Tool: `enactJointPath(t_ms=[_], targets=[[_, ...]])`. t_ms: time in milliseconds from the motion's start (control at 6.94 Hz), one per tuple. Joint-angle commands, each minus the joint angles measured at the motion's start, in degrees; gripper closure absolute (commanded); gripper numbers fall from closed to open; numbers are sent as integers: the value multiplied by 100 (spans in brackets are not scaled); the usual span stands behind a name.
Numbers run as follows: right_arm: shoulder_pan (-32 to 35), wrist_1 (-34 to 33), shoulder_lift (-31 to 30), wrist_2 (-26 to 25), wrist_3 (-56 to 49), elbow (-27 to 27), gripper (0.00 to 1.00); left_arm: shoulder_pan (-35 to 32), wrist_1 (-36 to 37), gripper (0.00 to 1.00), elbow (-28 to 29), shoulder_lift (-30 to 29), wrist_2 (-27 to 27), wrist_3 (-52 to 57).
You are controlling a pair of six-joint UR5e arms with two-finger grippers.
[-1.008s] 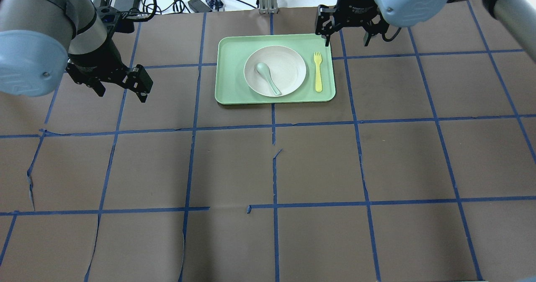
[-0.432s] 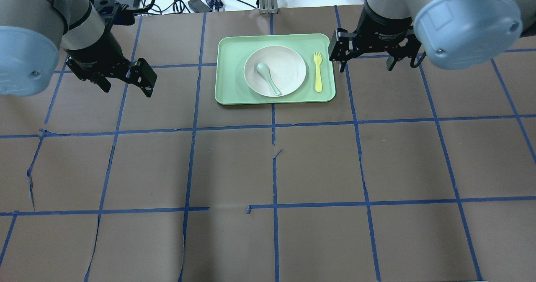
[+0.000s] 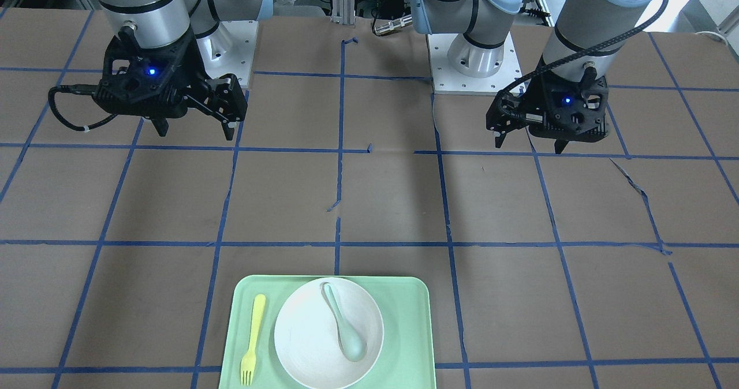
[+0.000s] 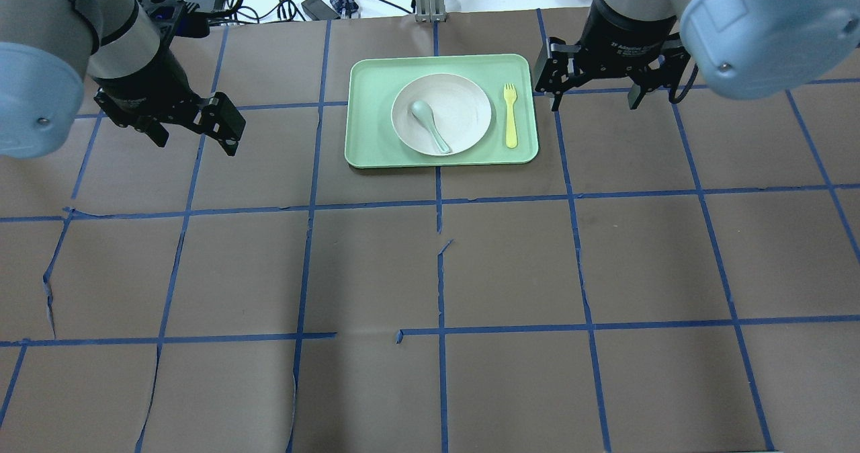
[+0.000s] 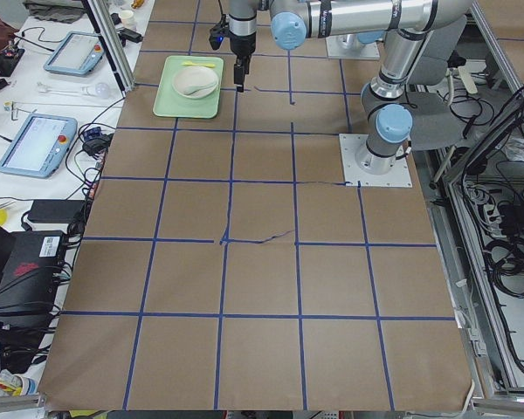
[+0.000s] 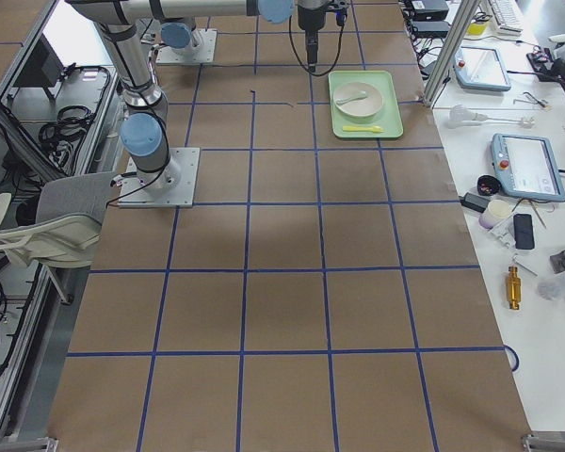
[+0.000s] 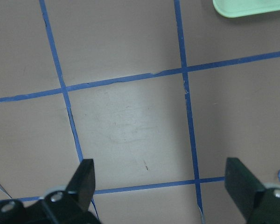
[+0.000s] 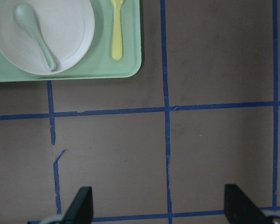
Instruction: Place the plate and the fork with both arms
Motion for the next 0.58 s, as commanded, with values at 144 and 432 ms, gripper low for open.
enactJointPath(t_ms=[144, 432], targets=[[-97, 161, 64, 38, -52, -172, 0, -225, -5, 0, 0, -14, -10, -27], [-80, 161, 64, 21, -202, -172, 0, -376, -5, 0, 9, 38, -18, -88]])
